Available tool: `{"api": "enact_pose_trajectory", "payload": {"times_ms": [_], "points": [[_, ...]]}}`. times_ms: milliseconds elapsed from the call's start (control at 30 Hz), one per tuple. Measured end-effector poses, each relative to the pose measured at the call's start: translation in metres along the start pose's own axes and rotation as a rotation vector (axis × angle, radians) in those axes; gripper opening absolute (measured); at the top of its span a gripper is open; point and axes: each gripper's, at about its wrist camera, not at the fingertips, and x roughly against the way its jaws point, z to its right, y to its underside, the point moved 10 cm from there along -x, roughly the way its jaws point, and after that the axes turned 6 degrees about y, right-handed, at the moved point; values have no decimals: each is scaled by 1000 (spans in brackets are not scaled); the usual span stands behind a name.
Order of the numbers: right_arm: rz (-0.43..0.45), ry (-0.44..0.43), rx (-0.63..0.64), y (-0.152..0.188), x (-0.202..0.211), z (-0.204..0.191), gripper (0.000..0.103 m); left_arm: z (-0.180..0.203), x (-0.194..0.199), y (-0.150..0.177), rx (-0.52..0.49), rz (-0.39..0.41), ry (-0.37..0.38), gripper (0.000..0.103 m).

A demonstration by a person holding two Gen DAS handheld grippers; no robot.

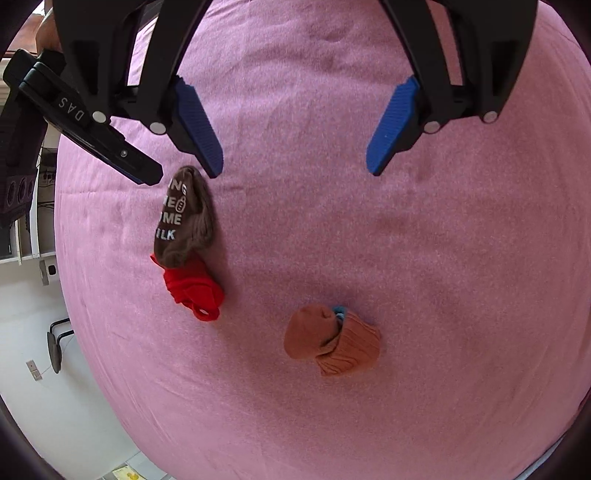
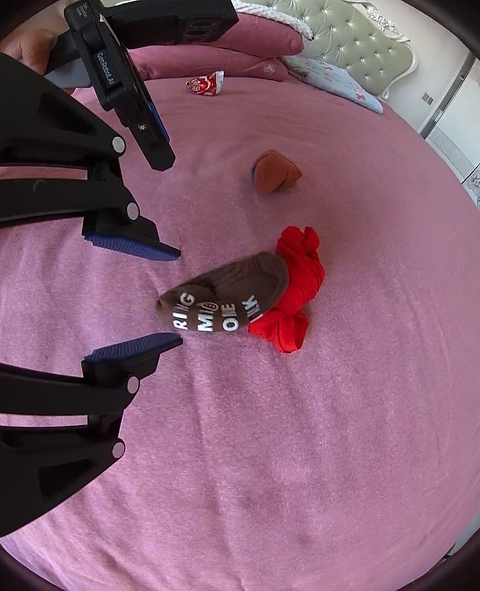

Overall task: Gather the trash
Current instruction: 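Grasp the rust-brown sock with the left tool while the right tool grasps the lettered brown sock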

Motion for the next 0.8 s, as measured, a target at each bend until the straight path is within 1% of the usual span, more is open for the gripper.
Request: {"api": "enact_pose_trajectory", "payload": {"times_ms": [133, 200, 233, 267, 367, 500, 567, 667, 800], "points": [[-28, 12, -14, -9, -21, 3, 41, -7, -18, -16, 17, -15, 1, 79], [-43, 10, -24, -10, -29, 3, 34, -9, -24, -24, 23, -19, 4, 79], [-53, 4, -29, -10, -32, 2, 20, -10, -27, -27, 25, -22, 8, 79], [-62, -14, -36, -10, -35, 0, 10, -10, -30, -30, 24, -24, 7, 79], [-36, -21, -20, -11, -32, -10, 9, -12, -37, -40, 22, -29, 3, 79], [-10, -110, 3, -11, -21, -36, 8, -16, -44, -53, 38, -26, 2, 79], [-6, -120, 19, -12, -19, -44, 8, -19, -45, -62, 46, -17, 2, 79], [-12, -135, 24, -15, -24, -55, 8, -24, -49, -76, 64, -13, -19, 79], [-20, -142, 23, -19, -32, -62, 8, -27, -56, -95, 111, 3, -7, 79]]}}
